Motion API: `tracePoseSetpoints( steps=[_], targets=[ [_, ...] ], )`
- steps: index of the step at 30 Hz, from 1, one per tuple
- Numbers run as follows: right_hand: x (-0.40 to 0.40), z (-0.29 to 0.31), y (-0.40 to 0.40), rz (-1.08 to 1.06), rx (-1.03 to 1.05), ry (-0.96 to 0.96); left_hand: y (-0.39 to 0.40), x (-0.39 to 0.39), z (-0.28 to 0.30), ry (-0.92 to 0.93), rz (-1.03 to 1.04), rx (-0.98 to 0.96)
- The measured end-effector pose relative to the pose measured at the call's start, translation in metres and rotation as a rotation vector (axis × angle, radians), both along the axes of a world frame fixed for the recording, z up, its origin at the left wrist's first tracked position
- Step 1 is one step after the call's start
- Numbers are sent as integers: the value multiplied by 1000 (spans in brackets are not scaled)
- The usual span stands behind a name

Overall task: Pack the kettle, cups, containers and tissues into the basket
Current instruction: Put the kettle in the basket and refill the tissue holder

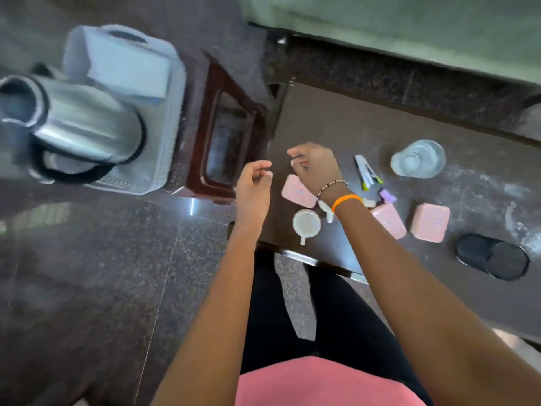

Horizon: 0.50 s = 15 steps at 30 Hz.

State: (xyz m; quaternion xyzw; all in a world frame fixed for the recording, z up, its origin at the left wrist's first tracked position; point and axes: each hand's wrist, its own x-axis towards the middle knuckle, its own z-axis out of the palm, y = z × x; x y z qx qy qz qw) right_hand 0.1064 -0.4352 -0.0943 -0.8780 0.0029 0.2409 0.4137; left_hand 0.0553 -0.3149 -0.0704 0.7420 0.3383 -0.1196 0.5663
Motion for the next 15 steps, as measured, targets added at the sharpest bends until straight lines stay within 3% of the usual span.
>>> tracePoseSetpoints(
  steps=[6, 10, 15],
  targets=[
    [31, 12, 132, 192, 2, -54, 118, -2, 4, -10, 192, 10],
    [52, 11, 212, 299, -19, -196, 179, 11, 2, -10, 228, 68],
    [86, -15, 288, 631, -373, -366, 242, 28, -14, -23, 158, 101]
  ],
)
